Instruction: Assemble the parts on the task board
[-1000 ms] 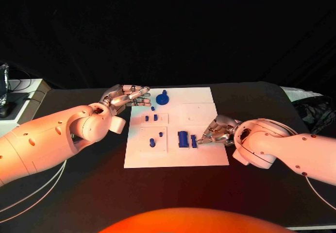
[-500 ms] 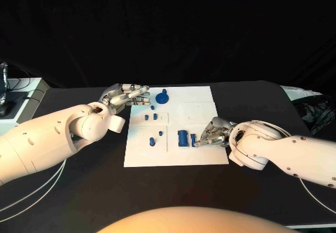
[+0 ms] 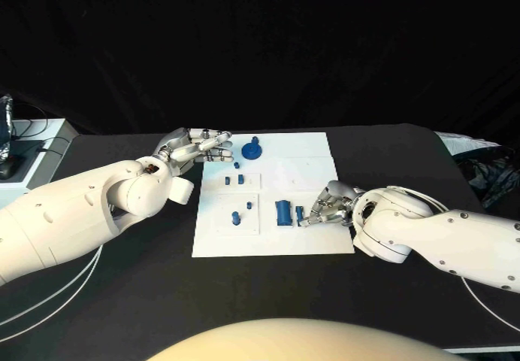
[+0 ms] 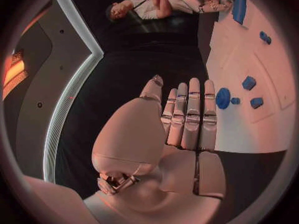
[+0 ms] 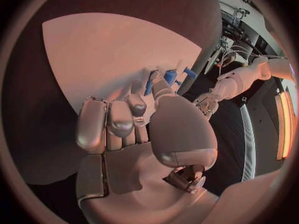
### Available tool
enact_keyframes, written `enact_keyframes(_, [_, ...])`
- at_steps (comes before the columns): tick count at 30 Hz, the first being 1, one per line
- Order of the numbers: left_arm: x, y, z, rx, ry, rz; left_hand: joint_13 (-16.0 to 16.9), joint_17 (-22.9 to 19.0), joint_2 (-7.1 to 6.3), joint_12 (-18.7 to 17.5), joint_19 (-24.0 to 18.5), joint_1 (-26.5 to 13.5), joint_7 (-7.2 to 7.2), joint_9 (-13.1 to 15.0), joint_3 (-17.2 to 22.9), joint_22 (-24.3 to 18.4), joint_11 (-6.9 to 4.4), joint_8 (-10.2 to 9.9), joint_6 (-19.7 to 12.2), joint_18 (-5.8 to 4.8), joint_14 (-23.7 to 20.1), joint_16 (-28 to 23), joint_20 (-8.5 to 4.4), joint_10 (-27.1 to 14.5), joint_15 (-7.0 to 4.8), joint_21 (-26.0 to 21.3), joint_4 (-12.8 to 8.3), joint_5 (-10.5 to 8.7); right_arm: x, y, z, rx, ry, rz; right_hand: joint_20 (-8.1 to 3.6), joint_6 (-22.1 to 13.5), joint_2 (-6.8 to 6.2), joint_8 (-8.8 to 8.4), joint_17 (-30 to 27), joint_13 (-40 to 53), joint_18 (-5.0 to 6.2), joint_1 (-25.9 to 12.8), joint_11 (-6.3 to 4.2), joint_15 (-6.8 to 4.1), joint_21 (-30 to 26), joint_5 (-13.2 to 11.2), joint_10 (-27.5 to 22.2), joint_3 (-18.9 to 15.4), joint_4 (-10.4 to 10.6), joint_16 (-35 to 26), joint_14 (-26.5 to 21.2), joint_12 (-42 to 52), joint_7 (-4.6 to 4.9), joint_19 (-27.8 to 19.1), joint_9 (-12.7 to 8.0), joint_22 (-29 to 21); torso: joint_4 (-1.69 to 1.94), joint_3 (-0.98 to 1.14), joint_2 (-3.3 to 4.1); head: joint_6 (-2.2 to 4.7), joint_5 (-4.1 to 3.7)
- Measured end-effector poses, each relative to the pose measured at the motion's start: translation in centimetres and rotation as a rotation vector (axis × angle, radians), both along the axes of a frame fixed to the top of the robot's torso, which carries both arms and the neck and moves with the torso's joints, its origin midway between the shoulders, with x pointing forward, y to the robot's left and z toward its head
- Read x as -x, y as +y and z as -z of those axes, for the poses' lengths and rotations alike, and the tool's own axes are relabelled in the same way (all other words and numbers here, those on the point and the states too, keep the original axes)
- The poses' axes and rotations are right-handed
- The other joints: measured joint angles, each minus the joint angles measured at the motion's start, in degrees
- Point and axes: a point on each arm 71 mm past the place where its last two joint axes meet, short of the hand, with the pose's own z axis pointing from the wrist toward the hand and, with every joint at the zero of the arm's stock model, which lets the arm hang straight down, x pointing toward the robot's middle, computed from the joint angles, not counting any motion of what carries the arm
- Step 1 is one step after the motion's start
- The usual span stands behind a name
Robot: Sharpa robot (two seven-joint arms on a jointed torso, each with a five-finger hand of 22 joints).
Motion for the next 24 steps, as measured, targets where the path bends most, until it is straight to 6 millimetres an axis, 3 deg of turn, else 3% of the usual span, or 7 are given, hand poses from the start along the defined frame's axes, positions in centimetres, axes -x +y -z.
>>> enact_keyframes(6, [0.0, 0.0, 0.0, 0.0, 0.0, 0.0, 0.0, 0.0, 0.0, 0.0, 0.0, 0.0, 0.0, 0.0, 0.0, 0.0, 0.0, 0.0, 0.0, 0.0, 0.0, 0.0, 0.0, 0.0, 0.0, 0.0, 0.0, 0.0, 0.2, -0.2, 0.0, 0.0, -0.003, -0.001, 0.0, 0.0, 0.16, 0.0, 0.0, 0.0, 0.0, 0.16, 0.0, 0.0, 0.0, 0.03, 0.0, -0.02, -0.02, 0.0, 0.0, 0.0, 0.0, 0.0, -0.21, 0.0, -0.02, 0.03, -0.03, 0.03, 0.11])
enact_keyframes(11, [0.0, 0.0, 0.0, 0.0, 0.0, 0.0, 0.0, 0.0, 0.0, 0.0, 0.0, 0.0, 0.0, 0.0, 0.0, 0.0, 0.0, 0.0, 0.0, 0.0, 0.0, 0.0, 0.0, 0.0, 0.0, 0.0, 0.0, 0.0, 0.4, -0.7, 0.0, -0.019, -0.01, 0.012, 0.0, -0.72, -0.48, -0.04, -0.14, -0.19, 0.0, -0.48, 0.02, 0.0, -0.1, 0.33, -0.02, 0.43, 1.9, 0.0, 0.0, -0.76, 0.11, 0.0, -0.76, 0.0, -0.02, 0.03, -0.05, 0.14, 0.16])
enact_keyframes(14, [0.0, 0.0, 0.0, 0.0, 0.0, -0.001, 0.0, 0.0, 0.0, 0.0, 0.0, 0.0, 0.0, 0.0, 0.0, -0.03, 0.0, 0.0, 0.0, 0.0, 0.0, 0.0, 0.0, 0.0, 0.0, 0.0, 0.0, 0.0, 0.3, -1.3, -0.2, -0.069, -0.014, 0.034, 0.0, -2.11, -1.95, -1.88, -0.58, -0.79, 0.0, -1.15, 1.12, 0.08, -1.32, 0.34, -1.13, 0.23, 3.82, -0.34, -0.03, -2.04, 1.21, 0.0, -1.91, -0.01, -0.05, 0.04, -0.08, 0.27, 0.2])
enact_keyframes(17, [0.0, 0.0, 0.0, 0.0, 0.0, -0.001, 0.0, 0.0, 0.0, 0.0, 0.0, 0.0, 0.0, 0.0, 0.0, -0.08, 0.0, 0.0, 0.0, 0.0, 0.0, 0.0, 0.0, 0.0, 0.0, 0.0, 0.0, 0.0, 0.0, -1.7, -0.4, -0.149, -0.009, 0.061, 0.86, -3.35, -2.0, -5.14, -0.47, -1.31, 0.0, -1.21, 1.87, 0.95, -2.71, 0.69, -2.5, -2.49, 5.56, -0.37, -0.31, -2.67, 2.29, 0.0, -4.31, 0.0, -0.1, 0.01, -0.12, 0.47, 0.24])
enact_keyframes(20, [-0.1, 0.1, 0.1, 0.0, 0.001, -0.004, 0.0, 0.0, 0.0, 0.0, 0.0, 0.0, 0.0, 0.0, 0.0, -0.08, 0.0, 0.0, 0.0, 0.0, 0.0, 0.0, 0.0, 0.0, 0.0, 0.0, 0.0, 0.0, -0.4, -2.3, -0.6, -0.243, -0.005, 0.09, 1.19, -3.47, -2.22, -7.31, -0.19, -1.92, 0.0, -1.43, 2.27, 1.16, -3.45, 0.63, -2.89, -4.14, 6.79, -0.4, -0.1, -2.7, 2.48, -0.07, -6.64, 0.04, -0.14, 0.0, -0.15, 0.63, 0.25])
enact_keyframes(24, [-0.2, 0.1, 0.2, 0.003, 0.003, -0.008, 0.0, 0.0, 0.0, 0.0, -0.22, 0.0, 0.0, 0.0, 0.0, -0.08, 0.0, 0.0, 0.0, 0.0, 0.0, 0.0, -0.22, 0.0, 0.0, 0.0, 0.0, 0.0, -1.0, -3.0, -1.0, -0.356, -0.017, 0.125, 1.27, -3.2, -1.99, -7.55, 0.19, -2.53, 0.01, -1.63, 2.28, 1.16, -3.61, 0.12, -3.28, -4.9, 6.94, -0.4, -0.1, -2.39, 2.81, 0.0, -8.28, 0.04, -0.14, 0.0, -0.16, 0.97, 0.22])
